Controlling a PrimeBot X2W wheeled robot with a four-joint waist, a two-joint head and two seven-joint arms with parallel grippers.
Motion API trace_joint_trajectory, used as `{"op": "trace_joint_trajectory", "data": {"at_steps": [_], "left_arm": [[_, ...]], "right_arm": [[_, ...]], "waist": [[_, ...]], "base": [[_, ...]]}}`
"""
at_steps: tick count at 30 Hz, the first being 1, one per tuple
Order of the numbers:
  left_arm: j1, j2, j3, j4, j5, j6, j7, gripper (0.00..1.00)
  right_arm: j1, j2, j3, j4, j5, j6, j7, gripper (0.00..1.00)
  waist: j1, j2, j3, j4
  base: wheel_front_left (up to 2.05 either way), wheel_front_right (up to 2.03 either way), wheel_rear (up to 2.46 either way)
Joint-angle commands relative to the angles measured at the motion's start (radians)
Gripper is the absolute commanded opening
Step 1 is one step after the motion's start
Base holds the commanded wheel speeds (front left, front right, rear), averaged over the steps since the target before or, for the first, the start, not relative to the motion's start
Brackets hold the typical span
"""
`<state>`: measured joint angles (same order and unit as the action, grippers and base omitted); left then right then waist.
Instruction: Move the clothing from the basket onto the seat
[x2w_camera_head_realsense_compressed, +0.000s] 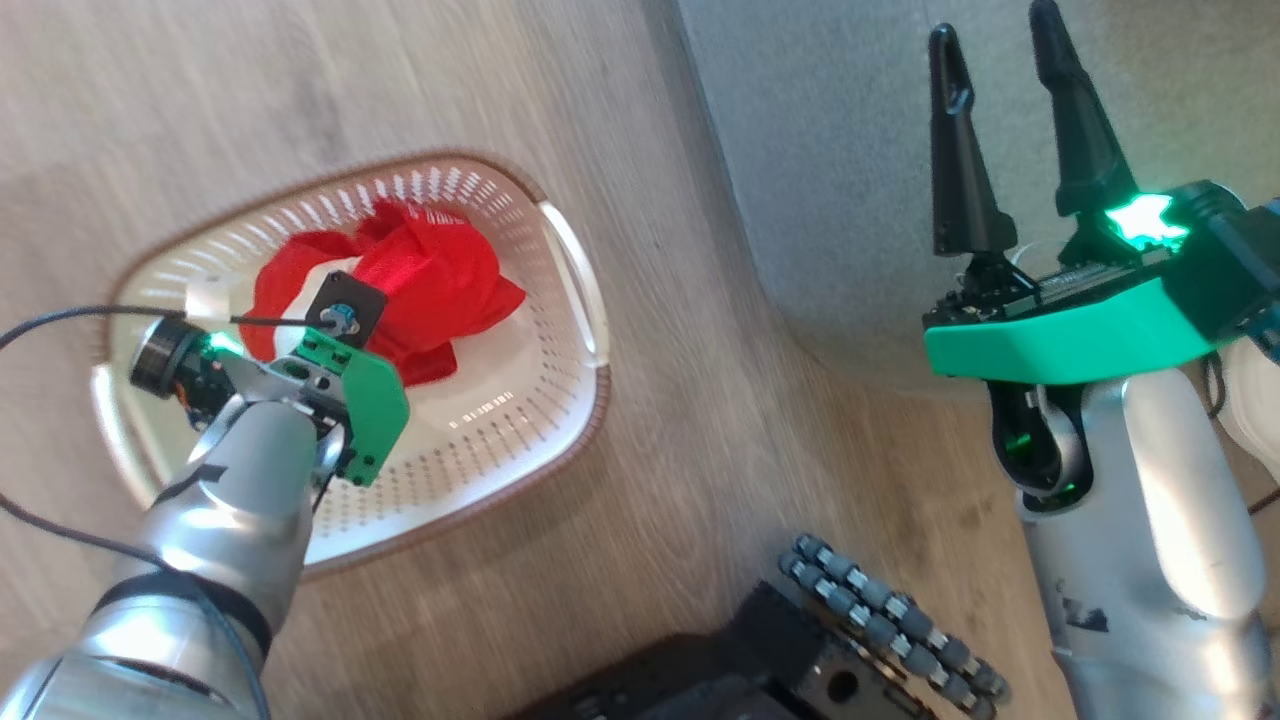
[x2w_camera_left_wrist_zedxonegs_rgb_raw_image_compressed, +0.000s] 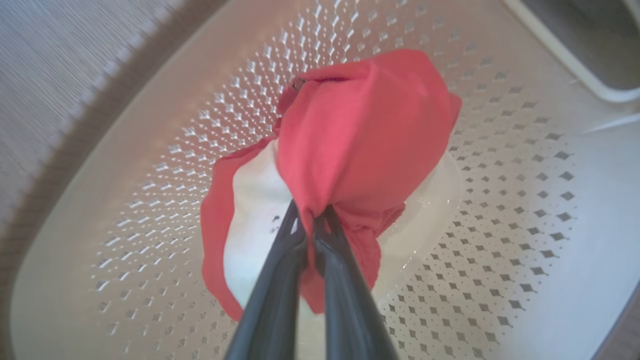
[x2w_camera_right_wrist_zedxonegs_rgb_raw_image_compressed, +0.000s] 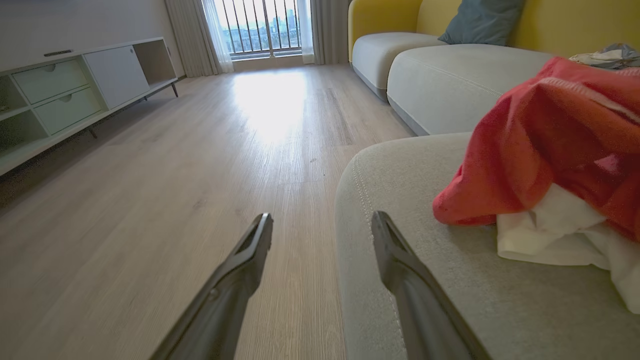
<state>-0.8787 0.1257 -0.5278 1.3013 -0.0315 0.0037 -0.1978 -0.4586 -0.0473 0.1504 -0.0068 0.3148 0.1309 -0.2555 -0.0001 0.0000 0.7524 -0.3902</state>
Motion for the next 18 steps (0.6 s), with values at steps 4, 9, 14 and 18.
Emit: {"op": "trace_joint_trajectory", "data": {"at_steps": [4, 9, 14, 18], "left_arm": [[0.039, -0.015, 0.048, -0.023, -0.046, 0.003, -0.043, 0.00], [0.067, -0.031, 0.064, -0.066, -0.078, 0.002, -0.061, 0.00], [0.124, -0.033, 0.106, -0.201, -0.123, 0.015, -0.063, 0.00], [0.197, -0.028, 0.142, -0.334, -0.144, 0.033, -0.064, 0.00]], "right_arm": [[0.045, -0.003, -0.005, -0.010, -0.020, 0.000, -0.006, 1.00], [0.070, -0.003, -0.017, 0.011, -0.046, 0.000, -0.006, 1.00], [0.095, -0.003, -0.033, 0.029, -0.064, 0.000, -0.006, 1.00], [0.117, -0.003, -0.035, 0.046, -0.082, 0.000, -0.006, 1.00]], "waist": [[0.0001, 0.0000, -0.122, 0.065], [0.0001, 0.0000, -0.213, 0.105], [0.0001, 0.0000, -0.299, 0.139], [0.0001, 0.0000, -0.363, 0.161]], "base": [[0.00, 0.00, 0.00], [0.00, 0.00, 0.00], [0.00, 0.00, 0.00], [0.00, 0.00, 0.00]]}}
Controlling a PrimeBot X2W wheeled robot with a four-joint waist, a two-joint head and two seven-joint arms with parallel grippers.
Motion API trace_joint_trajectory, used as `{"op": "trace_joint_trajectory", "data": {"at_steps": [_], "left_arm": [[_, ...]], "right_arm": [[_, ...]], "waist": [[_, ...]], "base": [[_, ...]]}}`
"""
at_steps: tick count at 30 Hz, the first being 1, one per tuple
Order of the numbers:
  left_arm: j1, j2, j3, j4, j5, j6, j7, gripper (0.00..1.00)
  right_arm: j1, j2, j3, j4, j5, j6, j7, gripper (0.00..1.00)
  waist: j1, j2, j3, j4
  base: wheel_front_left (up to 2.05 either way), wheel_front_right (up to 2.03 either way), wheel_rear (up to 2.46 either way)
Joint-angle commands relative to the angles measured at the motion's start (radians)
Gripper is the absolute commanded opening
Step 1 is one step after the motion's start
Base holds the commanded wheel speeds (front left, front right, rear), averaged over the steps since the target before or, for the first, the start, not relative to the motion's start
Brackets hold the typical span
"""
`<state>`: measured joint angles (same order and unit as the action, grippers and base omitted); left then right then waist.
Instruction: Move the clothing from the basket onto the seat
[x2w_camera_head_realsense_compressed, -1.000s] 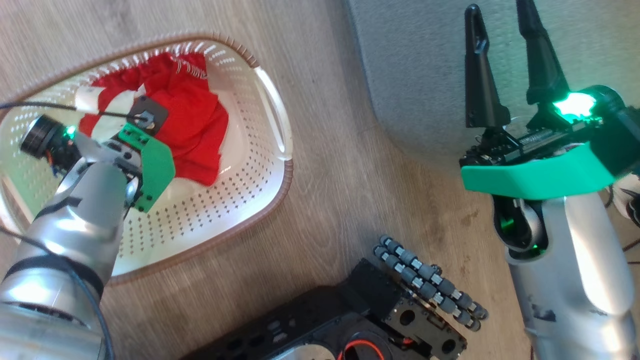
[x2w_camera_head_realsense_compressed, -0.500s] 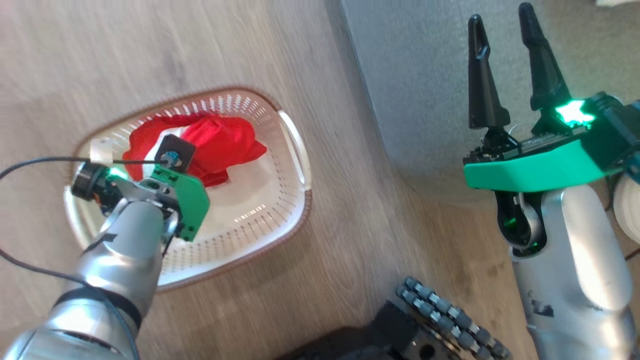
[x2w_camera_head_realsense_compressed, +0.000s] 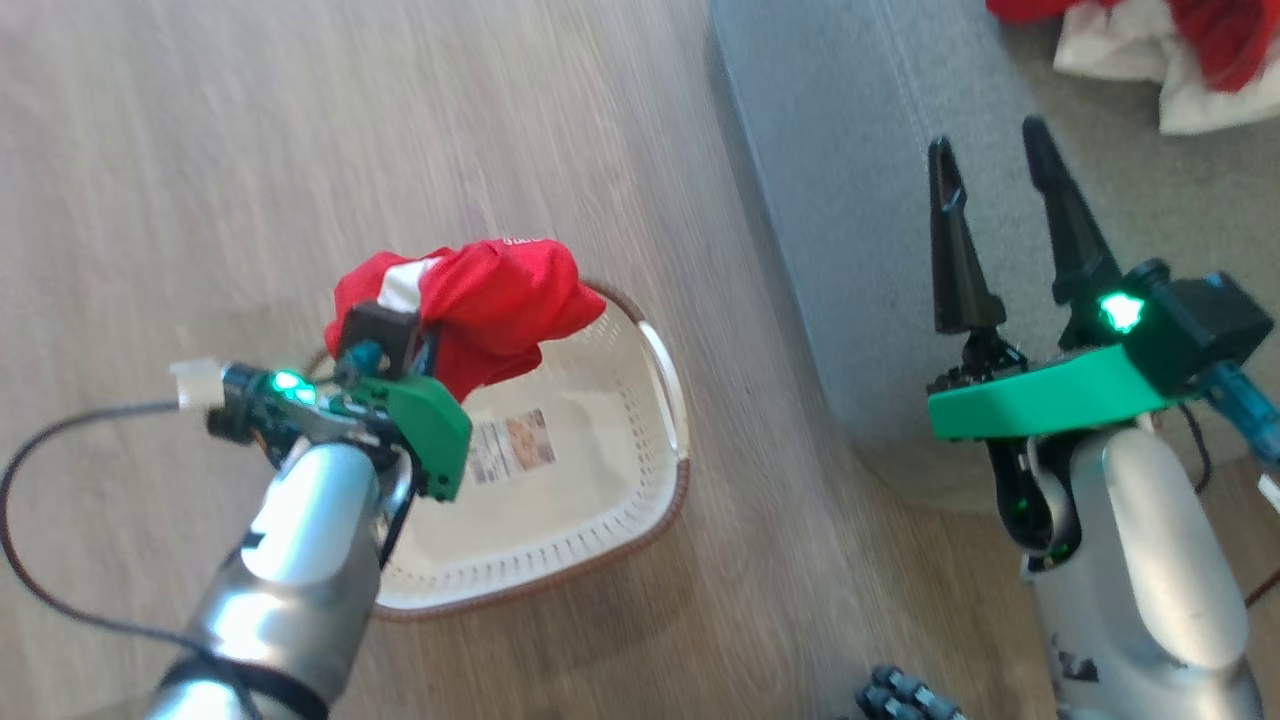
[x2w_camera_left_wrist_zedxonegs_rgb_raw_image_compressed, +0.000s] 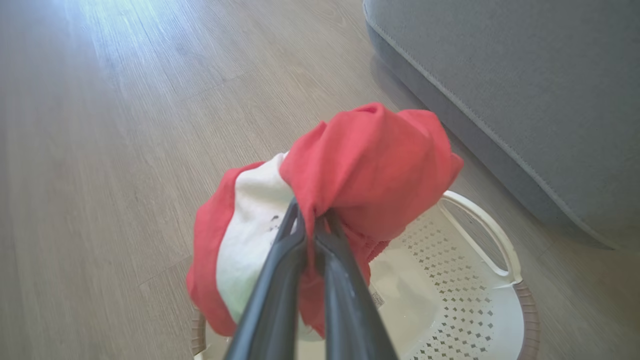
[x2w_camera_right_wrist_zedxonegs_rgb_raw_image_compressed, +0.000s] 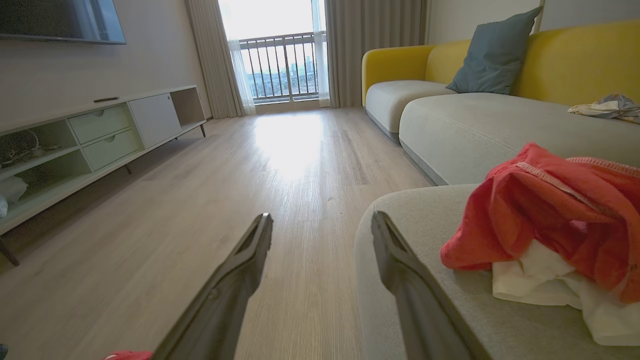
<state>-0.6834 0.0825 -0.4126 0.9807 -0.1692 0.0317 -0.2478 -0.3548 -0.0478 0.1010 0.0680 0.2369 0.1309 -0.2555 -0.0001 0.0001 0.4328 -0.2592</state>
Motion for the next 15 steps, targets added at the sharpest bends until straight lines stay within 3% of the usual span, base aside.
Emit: {"op": "trace_joint_trajectory", "data": {"at_steps": [1, 15], "left_arm": [[0.021, 0.017, 0.034, -0.046, -0.008, 0.009, -0.014, 0.00], [0.280, 0.011, 0.210, -0.552, -0.005, 0.035, -0.014, 0.00]], "right_arm": [[0.019, -0.002, 0.013, -0.024, -0.009, 0.000, -0.006, 1.00], [0.109, -0.035, 0.012, 0.014, -0.015, 0.000, -0.006, 1.00]], "waist": [[0.0001, -0.0001, -0.061, 0.035], [0.0001, -0.0001, -0.264, 0.100]], "base": [[0.00, 0.00, 0.00], [0.00, 0.00, 0.00]]}}
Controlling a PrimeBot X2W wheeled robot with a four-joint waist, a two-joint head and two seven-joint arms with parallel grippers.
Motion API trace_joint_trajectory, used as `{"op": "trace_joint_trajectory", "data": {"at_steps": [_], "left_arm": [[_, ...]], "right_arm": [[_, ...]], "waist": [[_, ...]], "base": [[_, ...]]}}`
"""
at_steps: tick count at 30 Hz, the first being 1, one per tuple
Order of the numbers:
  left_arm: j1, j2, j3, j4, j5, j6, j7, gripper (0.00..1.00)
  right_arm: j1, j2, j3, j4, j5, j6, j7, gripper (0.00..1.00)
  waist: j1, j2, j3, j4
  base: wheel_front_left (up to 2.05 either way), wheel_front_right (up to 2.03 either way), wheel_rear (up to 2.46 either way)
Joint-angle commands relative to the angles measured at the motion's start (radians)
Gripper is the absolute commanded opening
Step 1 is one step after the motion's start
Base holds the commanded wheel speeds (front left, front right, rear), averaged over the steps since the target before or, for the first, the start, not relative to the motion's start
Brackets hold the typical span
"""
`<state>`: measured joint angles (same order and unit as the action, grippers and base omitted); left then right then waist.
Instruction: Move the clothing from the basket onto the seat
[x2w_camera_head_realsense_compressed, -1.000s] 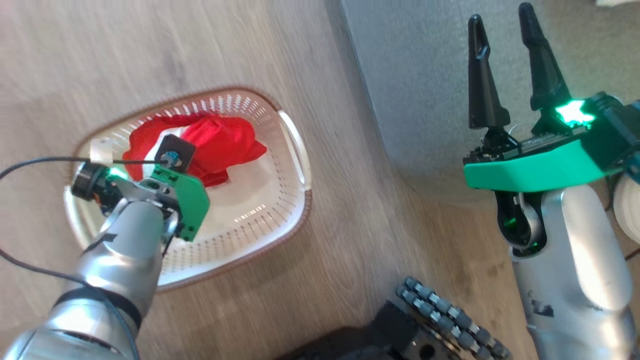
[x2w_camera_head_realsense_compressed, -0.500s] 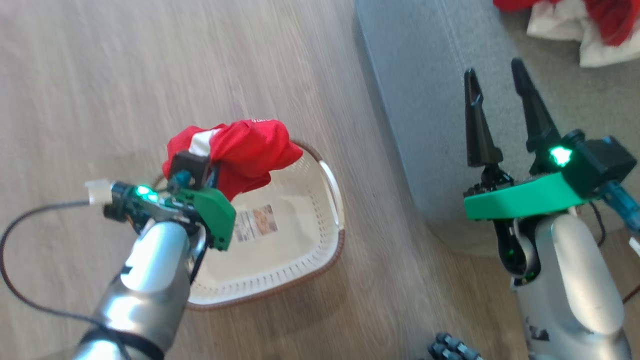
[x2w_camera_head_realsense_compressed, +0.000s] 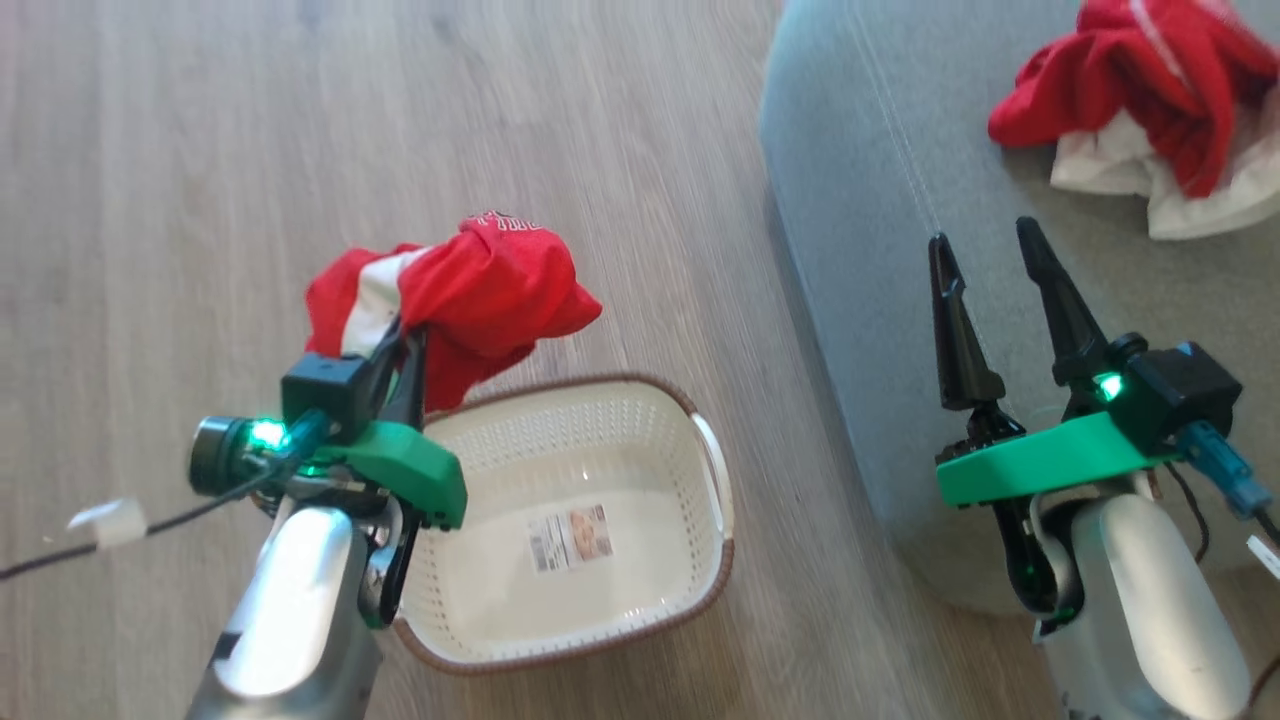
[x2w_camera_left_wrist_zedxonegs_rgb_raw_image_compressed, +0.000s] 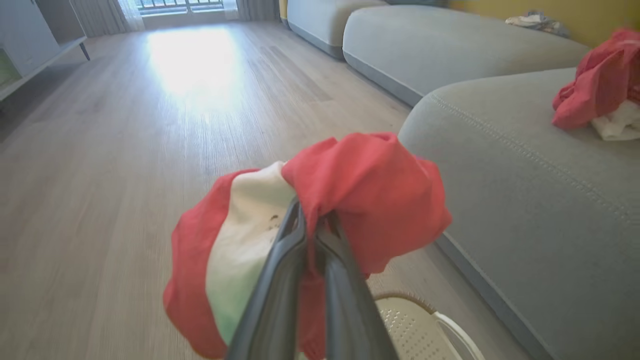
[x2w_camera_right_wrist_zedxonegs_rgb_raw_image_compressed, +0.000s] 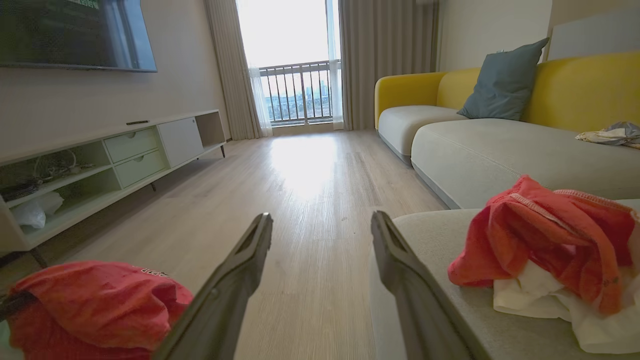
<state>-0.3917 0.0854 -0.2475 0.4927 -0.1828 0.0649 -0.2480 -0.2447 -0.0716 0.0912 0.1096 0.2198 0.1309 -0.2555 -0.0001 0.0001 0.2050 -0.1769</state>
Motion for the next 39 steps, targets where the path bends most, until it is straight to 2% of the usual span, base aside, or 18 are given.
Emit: {"op": "trace_joint_trajectory", "data": {"at_steps": [1, 6, 15, 22, 25, 30, 39], "left_arm": [[0.003, 0.005, 0.056, -0.102, 0.013, 0.000, -0.014, 0.00], [0.066, -0.013, 0.115, -0.258, 0.028, -0.014, -0.014, 0.00], [0.097, -0.031, 0.204, -0.487, 0.038, -0.029, -0.014, 0.00], [0.055, -0.035, 0.254, -0.637, -0.013, -0.004, -0.014, 0.00], [0.034, -0.035, 0.227, -0.680, -0.026, -0.003, -0.014, 0.00], [0.028, -0.035, 0.148, -0.713, -0.032, -0.025, -0.014, 0.00], [0.073, -0.035, -0.014, -0.641, 0.010, -0.112, -0.014, 0.00]], "right_arm": [[0.004, -0.014, 0.024, -0.026, 0.004, 0.000, -0.006, 1.00], [0.042, -0.023, 0.029, -0.019, 0.015, 0.000, -0.006, 1.00], [0.087, -0.026, 0.050, -0.014, 0.030, 0.000, -0.006, 1.00], [0.103, -0.023, 0.050, -0.011, 0.031, 0.000, -0.006, 1.00], [0.105, -0.022, 0.050, -0.008, 0.030, 0.000, -0.006, 1.00], [0.100, -0.020, 0.050, -0.007, 0.028, 0.000, -0.006, 1.00], [0.104, -0.021, 0.046, -0.009, 0.026, 0.000, -0.006, 1.00]], "waist": [[0.0001, -0.0001, -0.047, 0.021], [0.0001, -0.0001, -0.101, 0.043], [0.0001, -0.0001, -0.135, 0.064], [0.0001, -0.0001, -0.138, 0.067], [0.0001, -0.0001, -0.139, 0.067], [0.0001, -0.0001, -0.142, 0.071], [0.0001, -0.0001, -0.148, 0.081]], "base": [[0.00, 0.00, 0.00], [0.00, 0.00, 0.00], [0.00, 0.00, 0.00], [0.00, 0.00, 0.00], [0.00, 0.00, 0.00], [0.00, 0.00, 0.00], [0.00, 0.00, 0.00]]}}
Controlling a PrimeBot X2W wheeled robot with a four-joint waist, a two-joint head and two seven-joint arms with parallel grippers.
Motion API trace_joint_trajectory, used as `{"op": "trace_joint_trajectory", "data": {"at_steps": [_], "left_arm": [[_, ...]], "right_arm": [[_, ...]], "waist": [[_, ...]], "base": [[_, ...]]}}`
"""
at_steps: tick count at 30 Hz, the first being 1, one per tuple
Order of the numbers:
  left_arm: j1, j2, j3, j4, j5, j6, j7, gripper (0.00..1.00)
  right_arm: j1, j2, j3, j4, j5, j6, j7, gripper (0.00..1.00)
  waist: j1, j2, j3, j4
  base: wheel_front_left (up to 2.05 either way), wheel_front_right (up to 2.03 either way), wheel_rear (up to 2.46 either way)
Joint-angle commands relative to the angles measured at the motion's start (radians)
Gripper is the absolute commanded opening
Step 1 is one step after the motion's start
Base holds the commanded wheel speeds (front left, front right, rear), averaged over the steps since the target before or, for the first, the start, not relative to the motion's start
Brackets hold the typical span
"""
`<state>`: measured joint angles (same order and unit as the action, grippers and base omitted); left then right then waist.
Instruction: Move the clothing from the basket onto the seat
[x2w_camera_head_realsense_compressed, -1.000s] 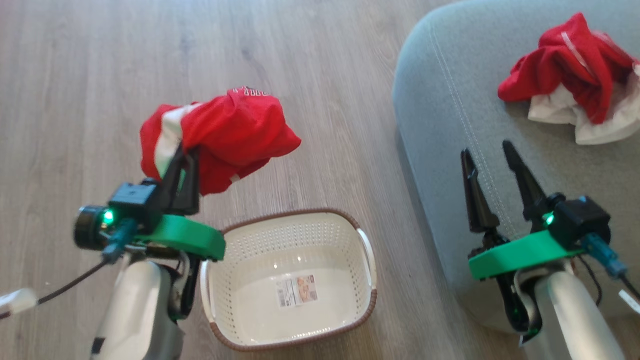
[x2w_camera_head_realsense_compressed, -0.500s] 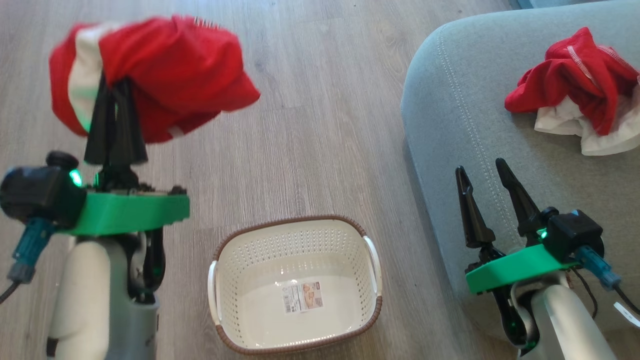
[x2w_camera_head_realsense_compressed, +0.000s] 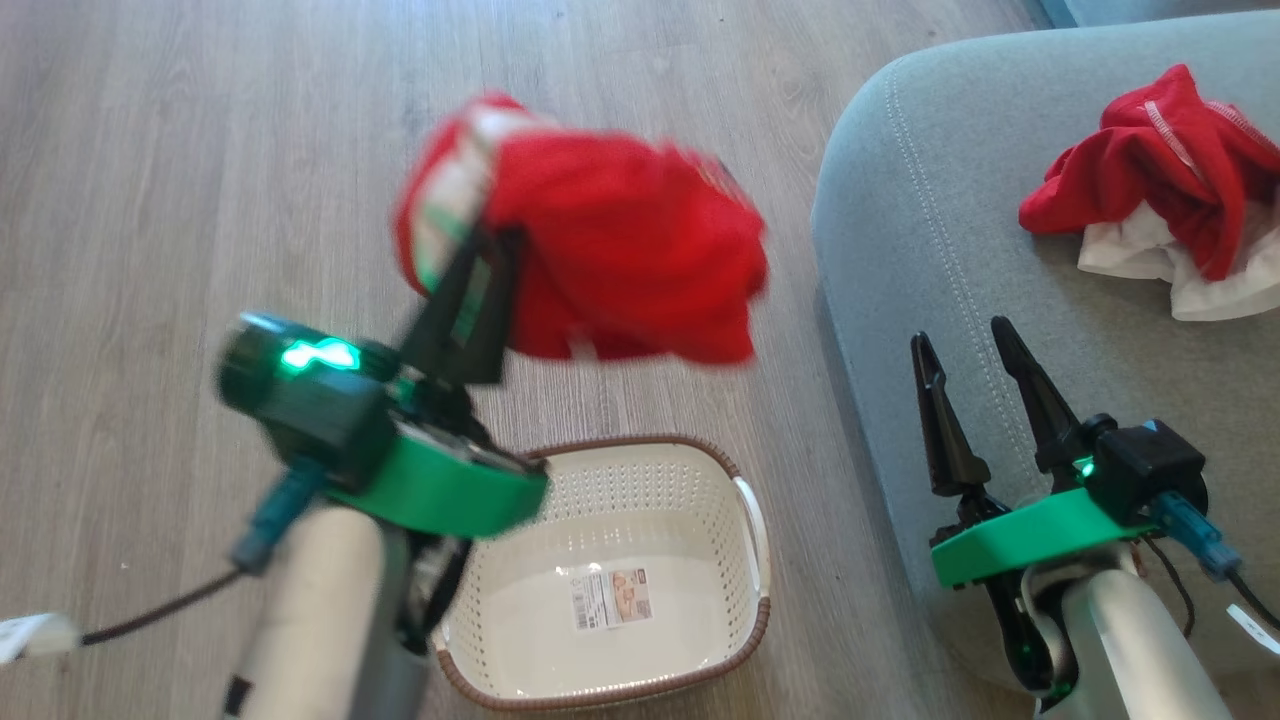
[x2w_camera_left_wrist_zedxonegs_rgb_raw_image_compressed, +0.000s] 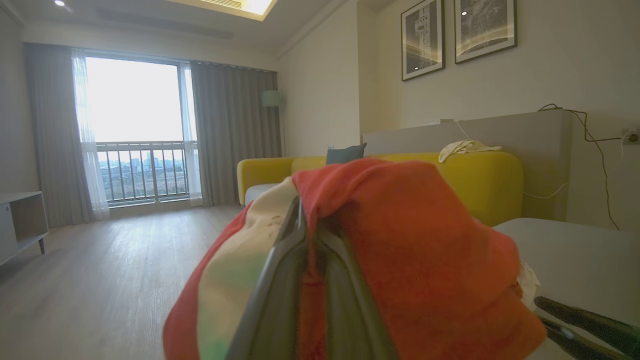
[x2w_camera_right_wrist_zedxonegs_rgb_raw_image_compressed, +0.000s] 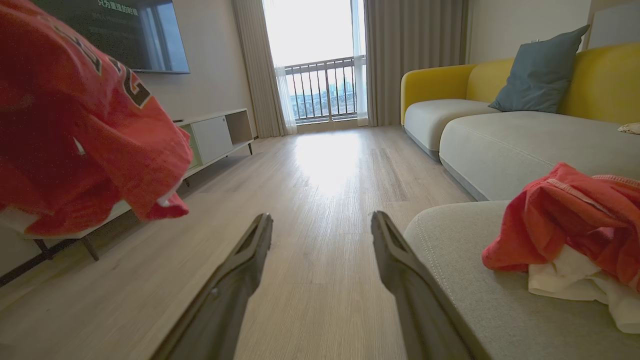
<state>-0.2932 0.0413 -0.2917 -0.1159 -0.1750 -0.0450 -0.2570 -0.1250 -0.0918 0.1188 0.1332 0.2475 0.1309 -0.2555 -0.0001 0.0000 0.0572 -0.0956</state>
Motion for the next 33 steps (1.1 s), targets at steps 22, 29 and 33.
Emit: {"op": "trace_joint_trajectory", "data": {"at_steps": [22, 29, 33], "left_arm": [[-0.009, 0.009, -0.063, 0.017, -0.018, -0.020, -0.005, 0.00], [-0.008, 0.009, -0.057, 0.016, -0.017, -0.020, -0.005, 0.00], [-0.008, 0.009, -0.055, 0.016, -0.016, -0.019, -0.005, 0.00]], "right_arm": [[-0.018, 0.000, 0.033, -0.032, 0.004, 0.000, -0.006, 1.00], [-0.019, -0.003, 0.033, -0.034, 0.006, 0.000, -0.006, 1.00], [-0.021, -0.005, 0.029, -0.035, 0.006, 0.000, -0.006, 1.00]], "waist": [[0.0001, 0.0000, -0.002, -0.006], [0.0001, 0.0000, -0.001, -0.006], [0.0001, 0.0000, 0.002, -0.008]], "base": [[0.00, 0.00, 0.00], [0.00, 0.00, 0.00], [0.00, 0.00, 0.00]]}}
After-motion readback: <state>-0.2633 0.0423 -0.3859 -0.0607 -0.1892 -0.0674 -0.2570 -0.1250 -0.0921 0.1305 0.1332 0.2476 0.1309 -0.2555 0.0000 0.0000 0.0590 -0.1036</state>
